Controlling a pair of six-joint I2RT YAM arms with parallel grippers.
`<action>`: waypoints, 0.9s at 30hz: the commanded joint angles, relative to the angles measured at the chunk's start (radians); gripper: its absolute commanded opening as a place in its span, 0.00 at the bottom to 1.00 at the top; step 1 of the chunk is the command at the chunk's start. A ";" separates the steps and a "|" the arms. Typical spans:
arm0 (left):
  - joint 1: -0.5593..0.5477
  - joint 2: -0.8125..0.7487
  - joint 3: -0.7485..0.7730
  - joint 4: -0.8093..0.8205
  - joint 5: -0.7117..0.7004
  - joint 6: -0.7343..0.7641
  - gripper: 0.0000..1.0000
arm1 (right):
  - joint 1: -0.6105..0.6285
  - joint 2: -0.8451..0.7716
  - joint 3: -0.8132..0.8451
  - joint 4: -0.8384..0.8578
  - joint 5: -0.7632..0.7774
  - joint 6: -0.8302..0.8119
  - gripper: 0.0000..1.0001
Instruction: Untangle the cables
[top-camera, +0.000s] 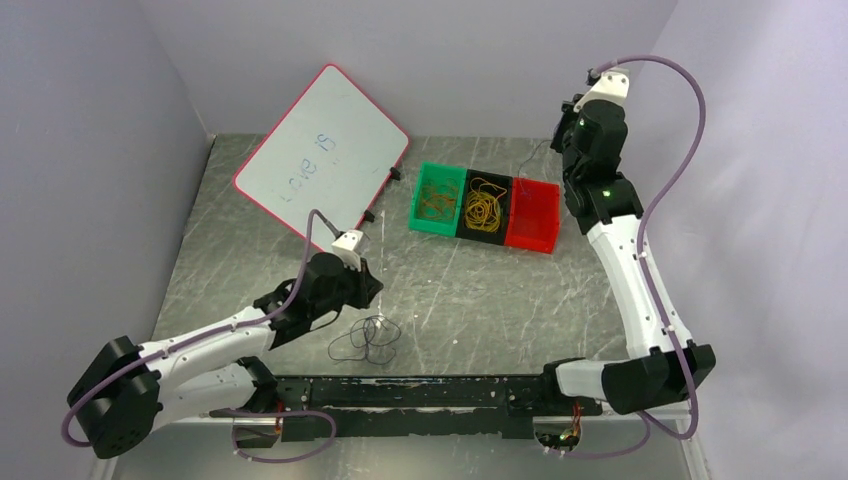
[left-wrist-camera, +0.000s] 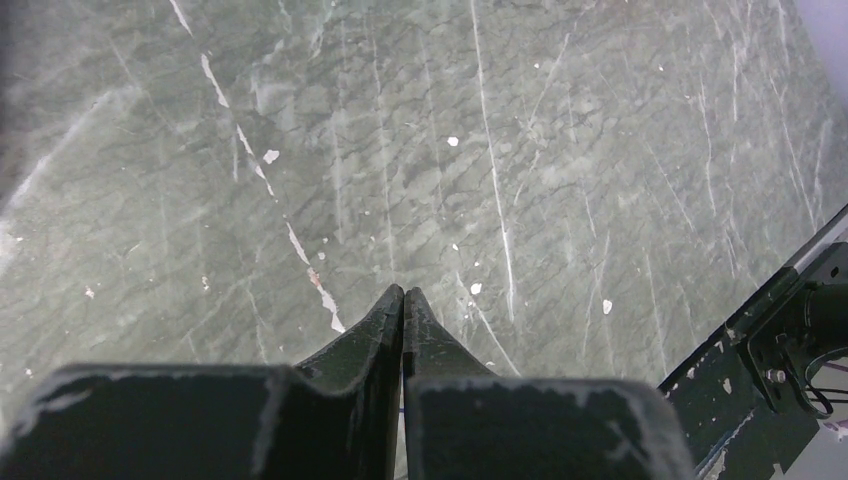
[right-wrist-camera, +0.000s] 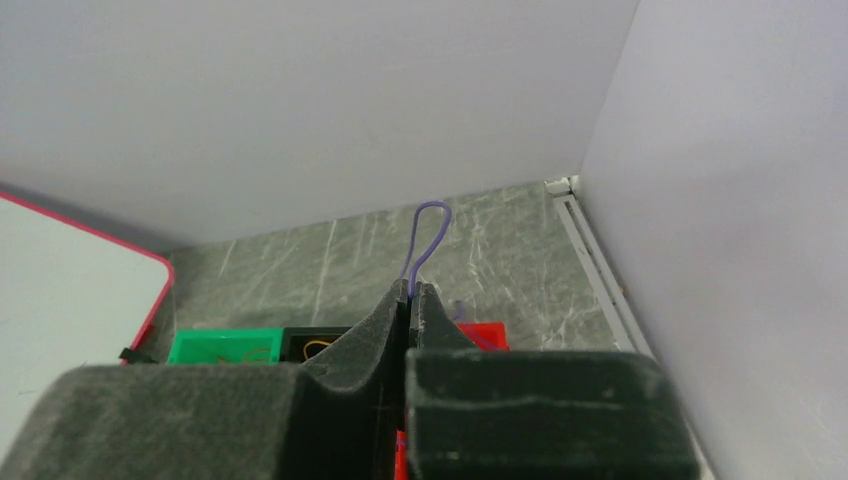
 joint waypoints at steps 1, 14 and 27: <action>0.020 -0.025 0.025 -0.032 -0.013 0.017 0.07 | -0.034 0.030 -0.029 0.069 -0.050 0.002 0.00; 0.029 -0.057 0.023 -0.077 -0.030 0.021 0.07 | -0.126 0.121 -0.057 0.130 -0.103 0.026 0.00; 0.030 -0.056 0.026 -0.087 -0.024 0.020 0.07 | -0.156 0.149 -0.147 0.148 -0.227 0.042 0.00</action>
